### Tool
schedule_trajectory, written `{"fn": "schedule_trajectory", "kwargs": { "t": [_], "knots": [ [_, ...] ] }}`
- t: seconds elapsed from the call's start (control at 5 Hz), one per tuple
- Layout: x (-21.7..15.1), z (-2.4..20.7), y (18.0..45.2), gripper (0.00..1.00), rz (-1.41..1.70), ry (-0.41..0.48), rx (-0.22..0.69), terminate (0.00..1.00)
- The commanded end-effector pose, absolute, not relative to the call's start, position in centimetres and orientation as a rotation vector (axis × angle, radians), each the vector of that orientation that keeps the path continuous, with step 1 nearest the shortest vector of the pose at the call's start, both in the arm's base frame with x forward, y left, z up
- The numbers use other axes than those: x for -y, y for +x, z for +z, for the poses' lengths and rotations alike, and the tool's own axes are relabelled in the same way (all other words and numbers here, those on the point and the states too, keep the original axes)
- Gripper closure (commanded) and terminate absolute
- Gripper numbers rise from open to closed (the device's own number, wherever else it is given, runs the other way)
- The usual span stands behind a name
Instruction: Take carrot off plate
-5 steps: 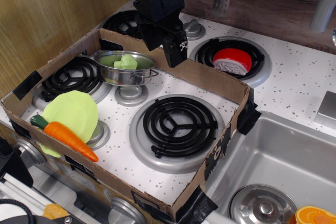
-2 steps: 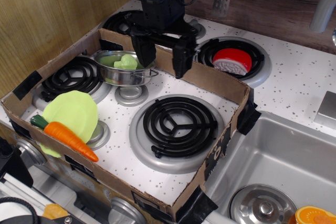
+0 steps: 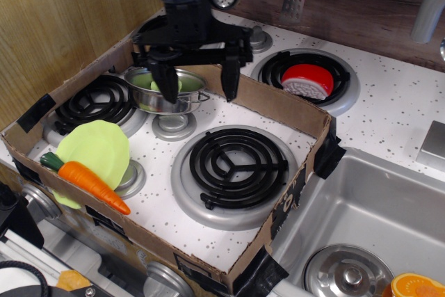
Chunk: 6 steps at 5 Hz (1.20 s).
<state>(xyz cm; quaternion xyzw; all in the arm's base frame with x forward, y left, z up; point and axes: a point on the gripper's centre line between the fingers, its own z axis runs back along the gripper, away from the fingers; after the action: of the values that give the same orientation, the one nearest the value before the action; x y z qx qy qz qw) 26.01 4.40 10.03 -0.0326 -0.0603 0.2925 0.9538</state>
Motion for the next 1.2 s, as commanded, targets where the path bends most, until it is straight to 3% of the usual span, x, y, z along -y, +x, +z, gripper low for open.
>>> {"fn": "schedule_trajectory", "kwargs": {
  "t": [0.0, 0.2, 0.4, 1.0],
  "knots": [
    [-6.1, 10.9, 24.7, 0.00, 1.068, -0.208, 0.182, 0.00],
    [-7.7, 10.6, 23.9, 0.00, 1.320, -0.140, 0.154, 0.00],
    [-8.0, 9.9, 22.9, 0.00, 1.472, -0.110, 0.202, 0.00],
    [-10.4, 7.0, 19.9, 0.00, 1.428, 0.001, 0.150, 0.00]
  ]
}}
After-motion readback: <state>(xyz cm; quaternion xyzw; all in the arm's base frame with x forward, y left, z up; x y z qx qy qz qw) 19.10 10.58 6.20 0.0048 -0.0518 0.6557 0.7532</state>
